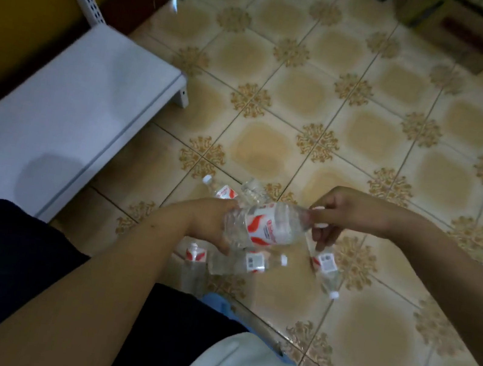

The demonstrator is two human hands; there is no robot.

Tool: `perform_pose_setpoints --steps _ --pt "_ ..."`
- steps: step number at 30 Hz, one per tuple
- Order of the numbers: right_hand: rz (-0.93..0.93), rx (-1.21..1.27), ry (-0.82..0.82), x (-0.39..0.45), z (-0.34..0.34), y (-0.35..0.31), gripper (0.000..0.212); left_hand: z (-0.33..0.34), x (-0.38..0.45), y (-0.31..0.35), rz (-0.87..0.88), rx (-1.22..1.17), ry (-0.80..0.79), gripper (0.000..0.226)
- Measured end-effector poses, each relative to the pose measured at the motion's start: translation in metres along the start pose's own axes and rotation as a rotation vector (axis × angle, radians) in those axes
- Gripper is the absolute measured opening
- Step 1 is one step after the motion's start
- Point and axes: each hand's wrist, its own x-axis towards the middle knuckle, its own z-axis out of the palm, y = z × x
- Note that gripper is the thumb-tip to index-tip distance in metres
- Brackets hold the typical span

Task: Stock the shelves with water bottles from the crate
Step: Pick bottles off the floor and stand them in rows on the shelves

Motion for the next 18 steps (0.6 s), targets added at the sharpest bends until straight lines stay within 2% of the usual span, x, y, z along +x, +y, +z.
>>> perform_pose_setpoints --steps 3,6,11,15,18 --pt "-0.104 0.046 0.155 -0.017 -0.013 -0.044 0.03 -0.031 -0.047 0.015 0.046 -0.119 0.175 0.066" --pt "-0.244 0.118 0.317 -0.029 -0.014 -0.098 0.035 -0.059 -0.102 0.027 0.068 -0.222 0.307 0.066" --pt "-0.572 0.136 0.54 -0.063 0.004 -0.197 0.04 -0.092 -0.2 0.047 0.09 -0.274 0.605 0.06" --pt "-0.842 0.292 0.517 -0.104 0.045 -0.274 0.037 -0.093 -0.275 0.061 0.149 -0.374 0.829 0.06" --pt "-0.98 0.258 0.45 -0.121 0.08 -0.325 0.057 -0.09 -0.323 0.066 0.26 -0.475 0.992 0.053"
